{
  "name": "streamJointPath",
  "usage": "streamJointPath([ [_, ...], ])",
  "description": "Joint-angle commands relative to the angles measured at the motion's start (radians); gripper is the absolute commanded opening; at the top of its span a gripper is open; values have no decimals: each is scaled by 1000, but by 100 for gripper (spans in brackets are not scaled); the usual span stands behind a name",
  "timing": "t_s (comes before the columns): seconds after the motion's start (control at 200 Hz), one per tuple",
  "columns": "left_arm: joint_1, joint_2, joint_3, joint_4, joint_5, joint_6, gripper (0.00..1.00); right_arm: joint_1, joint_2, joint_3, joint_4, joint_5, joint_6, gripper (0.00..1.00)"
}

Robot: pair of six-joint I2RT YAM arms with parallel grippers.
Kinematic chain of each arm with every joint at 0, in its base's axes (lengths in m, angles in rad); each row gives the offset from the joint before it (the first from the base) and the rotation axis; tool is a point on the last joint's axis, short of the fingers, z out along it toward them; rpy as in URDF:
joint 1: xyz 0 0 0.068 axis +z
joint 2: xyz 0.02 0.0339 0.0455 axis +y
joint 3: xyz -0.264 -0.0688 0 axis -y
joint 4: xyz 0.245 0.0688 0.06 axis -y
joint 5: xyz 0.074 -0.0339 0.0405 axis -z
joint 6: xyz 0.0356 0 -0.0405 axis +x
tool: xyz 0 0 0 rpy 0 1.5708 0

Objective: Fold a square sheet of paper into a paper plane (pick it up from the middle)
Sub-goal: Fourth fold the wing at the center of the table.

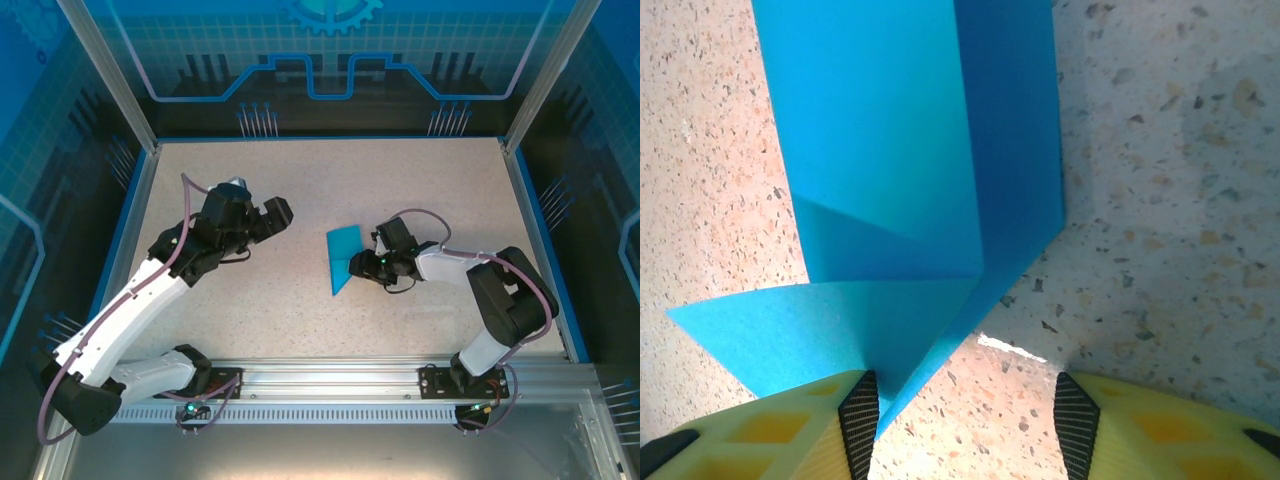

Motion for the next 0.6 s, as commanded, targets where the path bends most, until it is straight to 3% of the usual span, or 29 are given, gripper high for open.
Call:
streamJointPath([
  [0.0,14,12,41,-12,26,25,99,7,39,14,13,-2,14,54],
  [0.46,14,7,27,27,76,53,99,9,92,49,65,-36,3,55],
  [0.595,16,21,82,-53,89,106,99,10,92,56,75,-40,5,55],
])
